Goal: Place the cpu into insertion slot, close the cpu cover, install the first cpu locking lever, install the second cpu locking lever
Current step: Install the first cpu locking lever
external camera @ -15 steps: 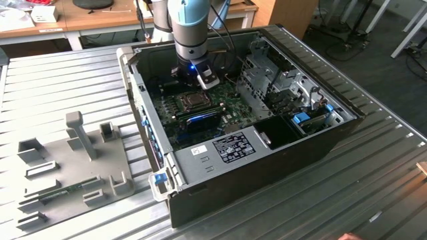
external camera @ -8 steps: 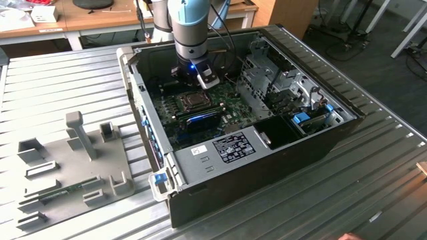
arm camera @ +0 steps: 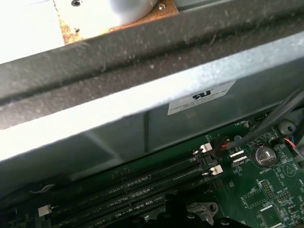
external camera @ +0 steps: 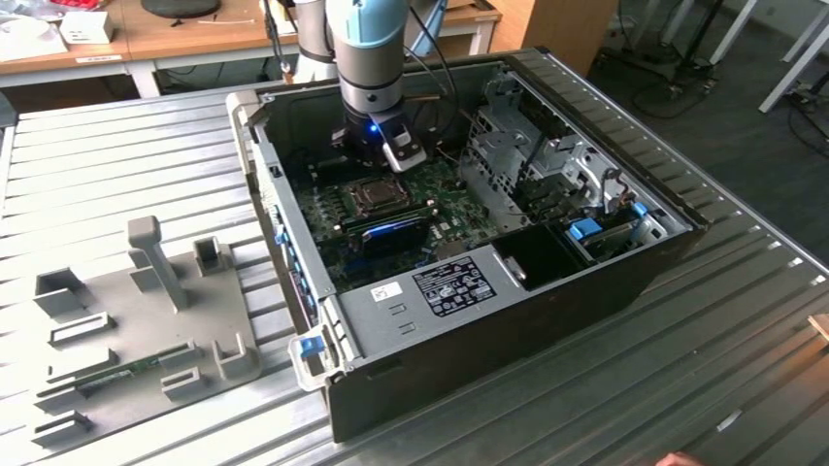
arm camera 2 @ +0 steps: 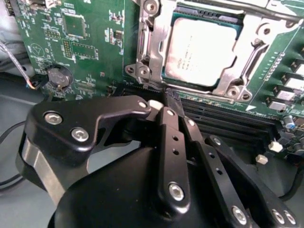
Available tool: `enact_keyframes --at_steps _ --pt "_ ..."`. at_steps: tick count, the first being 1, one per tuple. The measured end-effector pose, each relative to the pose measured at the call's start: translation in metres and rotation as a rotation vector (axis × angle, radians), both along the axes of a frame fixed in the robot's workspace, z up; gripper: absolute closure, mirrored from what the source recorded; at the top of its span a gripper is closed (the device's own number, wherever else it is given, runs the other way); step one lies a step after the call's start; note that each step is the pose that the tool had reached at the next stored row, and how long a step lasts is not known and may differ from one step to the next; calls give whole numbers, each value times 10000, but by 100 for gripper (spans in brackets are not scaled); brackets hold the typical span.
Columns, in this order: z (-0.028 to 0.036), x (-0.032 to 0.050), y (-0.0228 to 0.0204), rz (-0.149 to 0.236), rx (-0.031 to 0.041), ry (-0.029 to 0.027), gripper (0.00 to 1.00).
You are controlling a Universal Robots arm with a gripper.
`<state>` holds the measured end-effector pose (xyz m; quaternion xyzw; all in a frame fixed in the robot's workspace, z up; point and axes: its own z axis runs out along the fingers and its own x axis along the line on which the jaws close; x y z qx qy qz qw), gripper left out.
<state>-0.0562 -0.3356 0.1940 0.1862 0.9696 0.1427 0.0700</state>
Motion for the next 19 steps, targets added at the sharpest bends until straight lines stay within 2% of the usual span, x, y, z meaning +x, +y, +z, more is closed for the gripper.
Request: enact_keyframes --at_steps 4,13,14,17,19 --pt "0 5 -12 1 33 0 90" --pt "10 7 -15 0 38 -3 90" --pt "10 7 -15 0 36 -22 90" --pt "10 6 -15 1 35 -133 90" --pt "10 7 -15 3 35 -185 90"
